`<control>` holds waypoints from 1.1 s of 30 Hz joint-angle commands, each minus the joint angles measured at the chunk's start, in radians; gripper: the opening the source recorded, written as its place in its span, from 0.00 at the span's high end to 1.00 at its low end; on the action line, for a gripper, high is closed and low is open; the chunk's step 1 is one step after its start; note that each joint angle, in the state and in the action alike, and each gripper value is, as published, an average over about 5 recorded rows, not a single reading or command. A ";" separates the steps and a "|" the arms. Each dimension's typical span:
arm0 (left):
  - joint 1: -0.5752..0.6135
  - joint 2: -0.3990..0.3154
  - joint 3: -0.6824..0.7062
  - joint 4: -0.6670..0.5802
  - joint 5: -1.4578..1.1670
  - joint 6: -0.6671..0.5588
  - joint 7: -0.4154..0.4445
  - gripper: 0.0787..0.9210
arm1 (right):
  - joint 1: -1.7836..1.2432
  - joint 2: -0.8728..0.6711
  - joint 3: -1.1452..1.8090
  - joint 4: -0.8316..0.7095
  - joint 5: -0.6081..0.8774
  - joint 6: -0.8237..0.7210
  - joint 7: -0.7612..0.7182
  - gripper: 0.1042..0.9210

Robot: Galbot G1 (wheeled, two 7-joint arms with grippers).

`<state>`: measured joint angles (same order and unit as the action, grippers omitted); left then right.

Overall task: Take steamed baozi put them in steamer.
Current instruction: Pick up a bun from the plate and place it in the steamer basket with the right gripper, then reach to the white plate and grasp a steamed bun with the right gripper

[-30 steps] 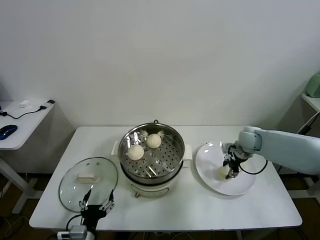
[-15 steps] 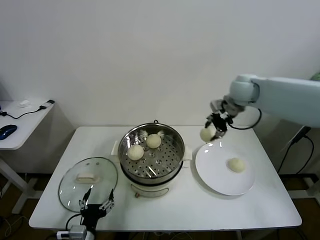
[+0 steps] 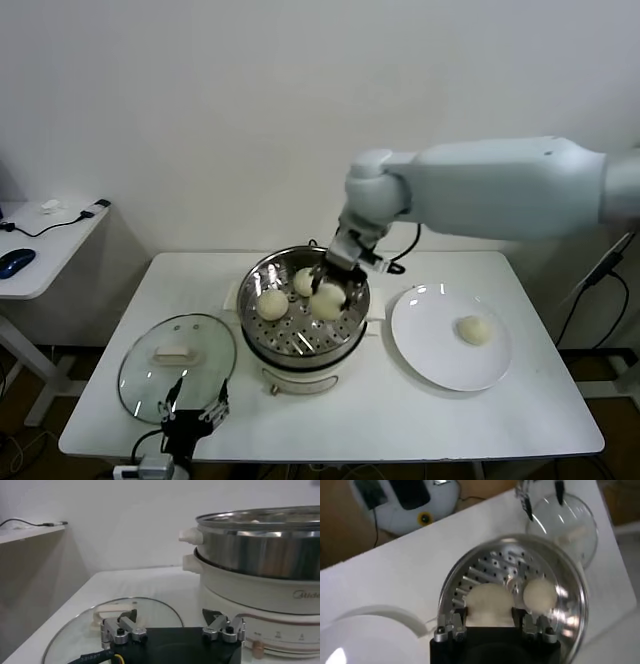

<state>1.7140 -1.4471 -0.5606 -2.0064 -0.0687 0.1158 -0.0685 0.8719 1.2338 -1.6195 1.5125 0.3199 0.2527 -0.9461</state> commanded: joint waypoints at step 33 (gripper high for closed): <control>0.007 -0.003 -0.011 -0.004 -0.008 -0.004 -0.001 0.12 | 0.143 -0.191 -0.124 -0.254 0.276 0.069 -0.096 0.12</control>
<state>1.7209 -1.4504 -0.5713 -2.0109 -0.0773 0.1115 -0.0700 0.7909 1.2879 -1.5875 1.2913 0.2373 0.4663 -0.9755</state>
